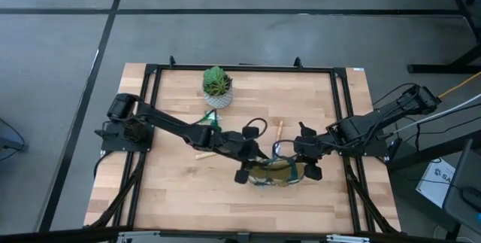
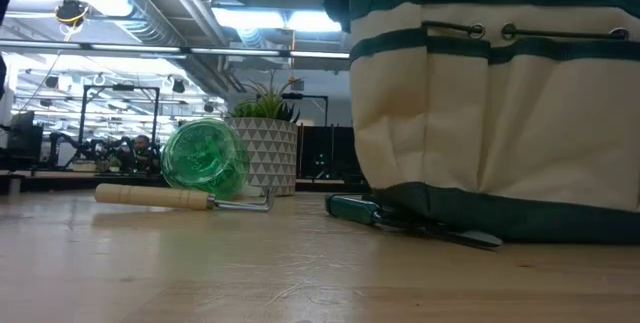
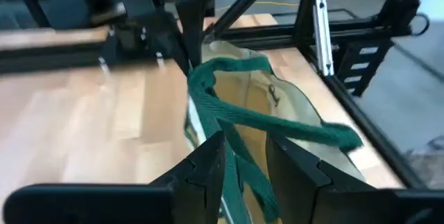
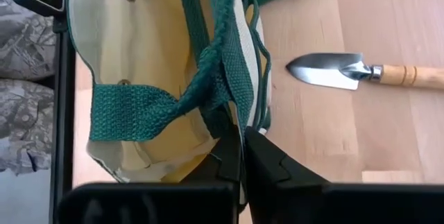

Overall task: Pick & Place Garden tools in Gardening bag
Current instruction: Prepare the white gardening bag

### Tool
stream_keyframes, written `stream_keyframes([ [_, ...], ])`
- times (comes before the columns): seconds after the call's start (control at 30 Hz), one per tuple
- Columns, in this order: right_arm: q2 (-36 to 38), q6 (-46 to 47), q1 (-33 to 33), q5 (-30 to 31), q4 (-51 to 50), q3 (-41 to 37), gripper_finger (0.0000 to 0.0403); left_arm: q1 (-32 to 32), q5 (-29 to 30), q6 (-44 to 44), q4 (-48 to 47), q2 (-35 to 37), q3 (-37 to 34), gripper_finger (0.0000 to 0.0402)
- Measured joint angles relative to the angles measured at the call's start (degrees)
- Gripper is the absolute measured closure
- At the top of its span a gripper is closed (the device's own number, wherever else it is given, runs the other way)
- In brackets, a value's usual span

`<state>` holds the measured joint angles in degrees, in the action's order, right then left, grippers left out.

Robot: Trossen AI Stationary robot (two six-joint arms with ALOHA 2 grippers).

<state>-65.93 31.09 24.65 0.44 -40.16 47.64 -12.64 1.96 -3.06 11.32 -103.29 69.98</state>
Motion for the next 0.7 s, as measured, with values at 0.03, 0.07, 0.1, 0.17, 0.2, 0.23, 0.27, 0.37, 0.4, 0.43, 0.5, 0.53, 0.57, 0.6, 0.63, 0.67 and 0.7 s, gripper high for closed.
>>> stream_keyframes([
  [0.03,0.0,0.0,0.0,0.1,0.2,0.0,0.0397,0.0,-0.4,-1.7,-0.4,-0.7,1.1,0.0302],
  [0.07,0.0,0.0,0.0,0.4,0.3,0.0,0.0397,0.1,-0.6,-3.4,-1.3,-1.3,2.3,0.0301],
  [0.1,0.0,0.0,0.0,0.8,0.3,0.0,0.0397,0.1,-0.7,-4.9,-3.4,-1.5,3.5,0.03],
  [0.17,0.0,0.0,0.0,1.1,0.2,0.0,0.0398,0.3,-1.1,-7.7,-7.9,-2.2,6.2,0.0296],
  [0.2,0.0,0.0,0.0,1.1,0.2,0.0,0.0398,0.4,-1.2,-9.2,-10.3,-2.2,7.4,0.0293],
  [0.23,0.0,0.0,0.0,1.2,0.2,0.0,0.0398,0.4,-1.4,-10.8,-12.3,-2.2,8.6,0.029],
  [0.27,0.0,0.0,0.0,1.3,0.2,0.0,0.0398,0.5,-1.7,-12.5,-13.4,-2.2,9.6,0.0287],
  [0.37,0.0,0.0,0.0,1.6,0.2,0.0,0.0398,1.1,-5.0,-17.6,-14.7,-2.2,11.0,0.0279],
  [0.4,0.0,0.0,0.0,1.7,0.2,0.0,0.0398,1.3,-6.7,-19.5,-14.8,-2.2,11.2,0.0277],
  [0.43,0.0,0.0,-0.1,1.7,0.2,0.0,0.0398,1.5,-8.5,-21.3,-14.9,-2.2,11.3,0.0275],
  [0.5,0.0,0.0,-0.3,1.7,0.2,0.0,0.0398,2.2,-11.3,-23.8,-15.2,-2.2,11.3,0.0272],
  [0.53,0.0,0.0,-0.3,1.7,0.2,0.0,0.0398,2.5,-11.8,-24.7,-16.0,-2.3,11.3,0.0272],
  [0.57,0.0,0.0,-0.4,1.7,0.2,0.0,0.0399,2.8,-12.0,-25.2,-16.5,-2.5,11.3,0.0272],
  [0.6,0.0,0.0,-0.4,1.7,0.2,0.0,0.0399,3.1,-12.0,-25.3,-17.0,-2.7,11.3,0.0272],
  [0.63,0.0,0.0,-0.4,1.7,0.2,0.0,0.0399,3.2,-12.0,-25.2,-17.8,-2.7,11.3,0.0272],
  [0.67,0.0,0.0,-0.4,1.7,0.2,0.0,0.0399,3.3,-12.0,-25.2,-18.0,-2.7,11.3,0.0272],
  [0.7,0.0,0.0,-0.4,1.7,0.2,0.0,0.0399,3.5,-12.1,-25.2,-17.8,-2.7,11.3,0.0272],
])
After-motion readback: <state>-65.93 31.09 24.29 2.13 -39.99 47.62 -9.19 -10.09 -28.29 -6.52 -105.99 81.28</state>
